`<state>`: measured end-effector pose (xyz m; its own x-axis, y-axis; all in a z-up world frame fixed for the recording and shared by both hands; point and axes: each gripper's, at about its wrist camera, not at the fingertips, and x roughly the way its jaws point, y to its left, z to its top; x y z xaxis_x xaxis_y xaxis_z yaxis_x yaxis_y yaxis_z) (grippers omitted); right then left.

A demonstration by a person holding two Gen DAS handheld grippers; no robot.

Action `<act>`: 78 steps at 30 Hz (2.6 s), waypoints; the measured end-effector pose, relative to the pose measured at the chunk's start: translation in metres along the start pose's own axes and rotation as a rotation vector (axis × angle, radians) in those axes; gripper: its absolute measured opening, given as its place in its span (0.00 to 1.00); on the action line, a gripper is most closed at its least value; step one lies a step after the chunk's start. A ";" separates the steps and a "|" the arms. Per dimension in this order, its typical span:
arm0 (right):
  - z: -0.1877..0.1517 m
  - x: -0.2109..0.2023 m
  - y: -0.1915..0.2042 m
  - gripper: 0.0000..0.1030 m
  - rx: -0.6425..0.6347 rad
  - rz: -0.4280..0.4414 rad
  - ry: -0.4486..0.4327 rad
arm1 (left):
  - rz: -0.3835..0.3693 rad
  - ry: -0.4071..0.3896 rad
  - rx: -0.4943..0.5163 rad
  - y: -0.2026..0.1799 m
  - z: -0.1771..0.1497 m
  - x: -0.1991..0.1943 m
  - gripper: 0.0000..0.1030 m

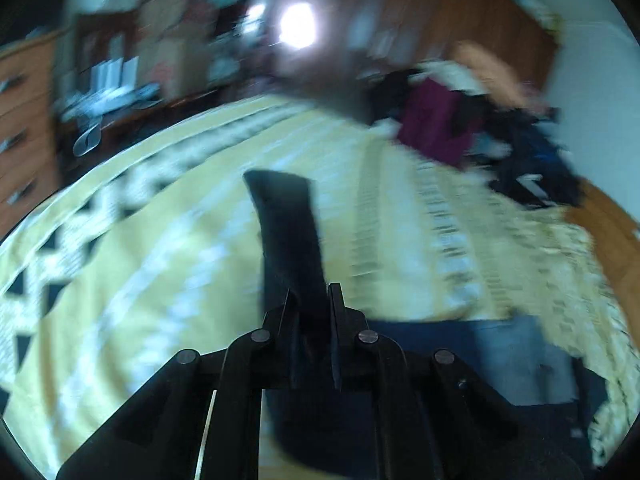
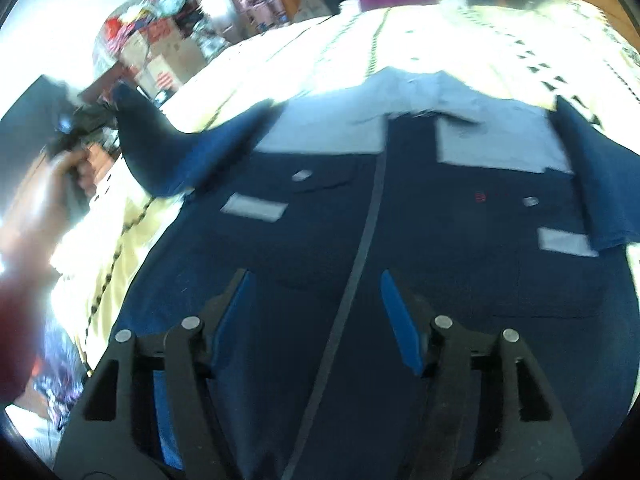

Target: Fold small clothes

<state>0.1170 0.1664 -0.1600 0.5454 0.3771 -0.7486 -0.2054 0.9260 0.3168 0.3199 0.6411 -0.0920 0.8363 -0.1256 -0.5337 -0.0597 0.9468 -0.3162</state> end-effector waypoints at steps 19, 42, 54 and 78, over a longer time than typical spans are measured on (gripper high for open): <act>0.055 -0.002 -0.146 0.71 0.227 0.129 -0.043 | -0.381 0.152 0.051 -0.170 -0.104 -0.013 0.44; 0.099 0.022 -0.169 0.00 0.224 0.104 -0.086 | -0.197 0.168 0.116 -0.130 -0.111 0.024 0.44; 0.066 0.032 -0.242 0.00 0.305 -0.053 0.007 | -0.050 0.488 0.306 -0.151 -0.163 0.111 0.50; 0.005 -0.126 -0.516 0.27 0.863 -0.353 -0.220 | -0.128 0.313 0.267 -0.199 -0.124 0.049 0.51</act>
<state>0.1579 -0.3588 -0.2262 0.6199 -0.0149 -0.7846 0.6221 0.6187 0.4798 0.3050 0.4095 -0.1520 0.6197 -0.2921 -0.7285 0.2115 0.9560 -0.2034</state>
